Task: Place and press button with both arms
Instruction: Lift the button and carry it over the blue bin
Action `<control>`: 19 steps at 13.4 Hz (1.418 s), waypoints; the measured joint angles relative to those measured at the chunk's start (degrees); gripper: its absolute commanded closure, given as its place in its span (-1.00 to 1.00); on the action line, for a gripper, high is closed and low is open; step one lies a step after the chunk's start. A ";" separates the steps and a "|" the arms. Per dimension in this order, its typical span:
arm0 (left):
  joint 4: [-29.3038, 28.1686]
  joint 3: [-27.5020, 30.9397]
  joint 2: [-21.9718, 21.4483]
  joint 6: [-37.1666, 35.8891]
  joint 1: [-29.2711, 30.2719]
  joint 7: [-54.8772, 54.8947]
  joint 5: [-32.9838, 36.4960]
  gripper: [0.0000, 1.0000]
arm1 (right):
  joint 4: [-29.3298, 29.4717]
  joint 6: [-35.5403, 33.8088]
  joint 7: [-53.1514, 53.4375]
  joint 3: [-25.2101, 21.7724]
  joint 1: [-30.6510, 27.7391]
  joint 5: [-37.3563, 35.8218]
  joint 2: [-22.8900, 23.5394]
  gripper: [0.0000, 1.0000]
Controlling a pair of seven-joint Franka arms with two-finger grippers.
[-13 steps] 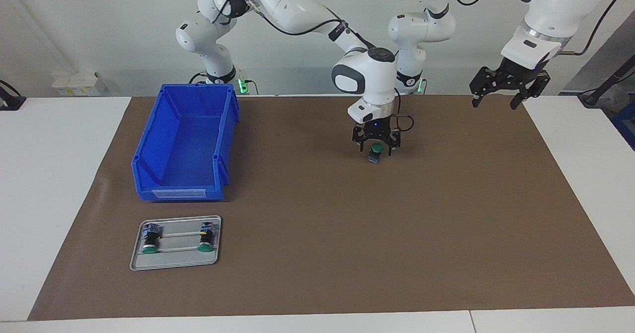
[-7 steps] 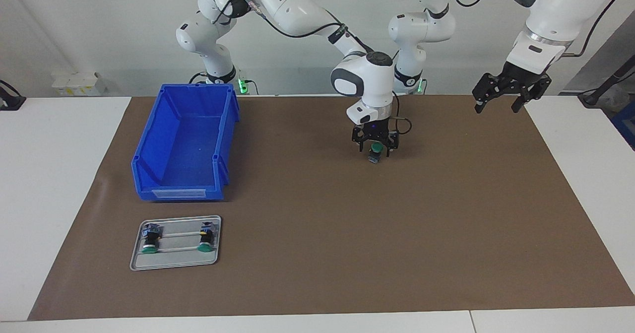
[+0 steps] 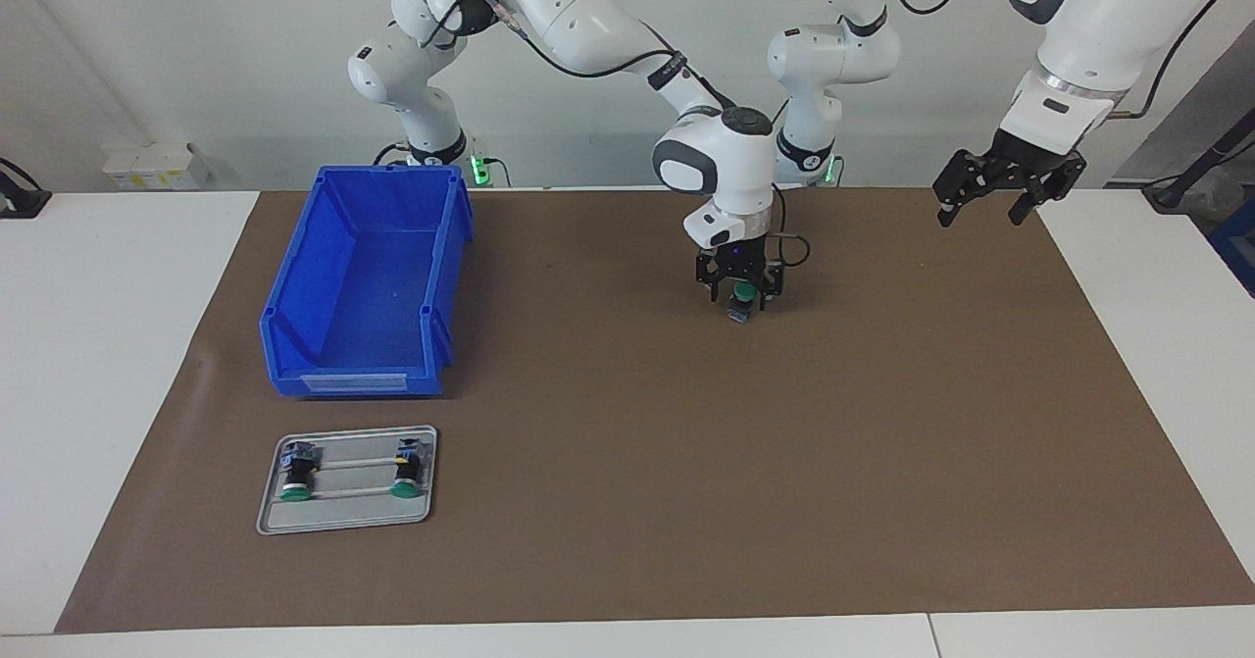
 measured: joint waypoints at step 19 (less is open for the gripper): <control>-9.31 0.00 -4.88 5.08 0.00 0.85 0.02 -1.00 | -8.88 -17.46 -28.29 -1.38 -21.39 -7.47 -25.21 1.00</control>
